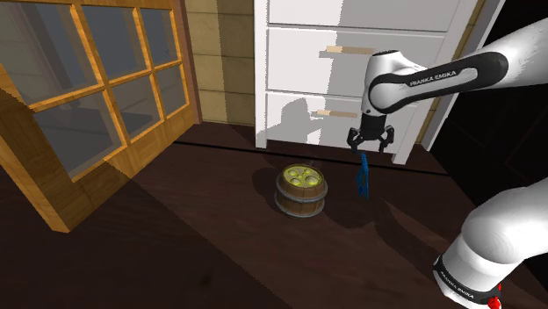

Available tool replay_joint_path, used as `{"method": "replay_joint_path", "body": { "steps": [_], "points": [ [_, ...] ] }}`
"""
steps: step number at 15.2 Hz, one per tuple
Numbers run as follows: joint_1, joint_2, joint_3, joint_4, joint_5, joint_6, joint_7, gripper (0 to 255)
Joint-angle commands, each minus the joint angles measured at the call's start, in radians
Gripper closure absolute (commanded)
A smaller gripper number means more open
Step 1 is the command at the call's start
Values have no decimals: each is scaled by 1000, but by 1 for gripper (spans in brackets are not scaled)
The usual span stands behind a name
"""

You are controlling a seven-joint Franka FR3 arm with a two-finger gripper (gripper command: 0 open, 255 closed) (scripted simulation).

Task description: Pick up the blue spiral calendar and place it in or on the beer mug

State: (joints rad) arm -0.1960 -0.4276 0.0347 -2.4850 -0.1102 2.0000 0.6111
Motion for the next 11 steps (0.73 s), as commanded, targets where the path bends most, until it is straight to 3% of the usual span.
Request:
{"method": "replay_joint_path", "body": {
  "steps": [1, 3, 11],
  "points": [
    [-36, 68, 6, -4, -12, 68, 109, 0],
    [-57, 106, 7, -1, -21, 100, 171, 0],
    [-65, 157, 1, -64, -37, 213, 179, 0]
  ]
}}
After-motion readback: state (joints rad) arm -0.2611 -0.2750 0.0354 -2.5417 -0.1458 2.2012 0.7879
